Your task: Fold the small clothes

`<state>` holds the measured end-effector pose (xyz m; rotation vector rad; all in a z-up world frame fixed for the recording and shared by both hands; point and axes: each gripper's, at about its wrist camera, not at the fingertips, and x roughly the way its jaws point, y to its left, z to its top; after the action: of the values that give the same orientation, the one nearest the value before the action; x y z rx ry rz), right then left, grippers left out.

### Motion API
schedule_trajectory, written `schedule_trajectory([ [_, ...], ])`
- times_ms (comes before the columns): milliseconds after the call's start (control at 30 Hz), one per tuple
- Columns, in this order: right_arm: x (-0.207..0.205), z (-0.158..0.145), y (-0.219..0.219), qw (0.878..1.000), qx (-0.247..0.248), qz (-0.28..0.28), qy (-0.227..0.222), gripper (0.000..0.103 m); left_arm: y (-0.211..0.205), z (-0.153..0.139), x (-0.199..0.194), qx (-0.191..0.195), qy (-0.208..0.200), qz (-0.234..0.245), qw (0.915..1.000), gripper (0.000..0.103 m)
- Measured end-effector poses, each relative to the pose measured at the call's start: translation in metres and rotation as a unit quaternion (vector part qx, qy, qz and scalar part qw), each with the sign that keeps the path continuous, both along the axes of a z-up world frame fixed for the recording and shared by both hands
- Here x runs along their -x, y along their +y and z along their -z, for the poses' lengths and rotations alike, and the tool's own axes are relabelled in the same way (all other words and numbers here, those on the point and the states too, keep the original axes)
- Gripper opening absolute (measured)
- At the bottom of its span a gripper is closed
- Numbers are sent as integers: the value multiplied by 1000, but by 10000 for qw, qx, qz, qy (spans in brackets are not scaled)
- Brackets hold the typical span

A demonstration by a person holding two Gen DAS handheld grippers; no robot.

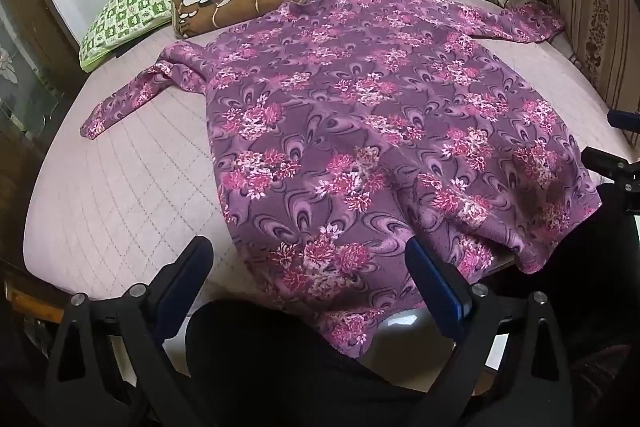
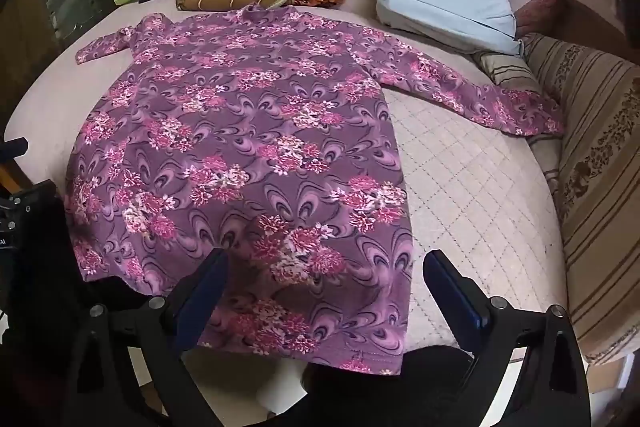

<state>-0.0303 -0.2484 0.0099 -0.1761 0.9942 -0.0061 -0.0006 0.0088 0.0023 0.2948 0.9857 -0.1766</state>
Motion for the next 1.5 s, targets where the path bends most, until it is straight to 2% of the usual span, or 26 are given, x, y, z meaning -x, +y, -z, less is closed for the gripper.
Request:
schedule_trajectory([
  [900,0,8,-10,9997,-72,213,31,98,0,7,1,201,185,84,9996,98],
  [1500,17,-13,2,9991,-77,66,-407,98,-2,-8,15,309,22,130,9994,98],
])
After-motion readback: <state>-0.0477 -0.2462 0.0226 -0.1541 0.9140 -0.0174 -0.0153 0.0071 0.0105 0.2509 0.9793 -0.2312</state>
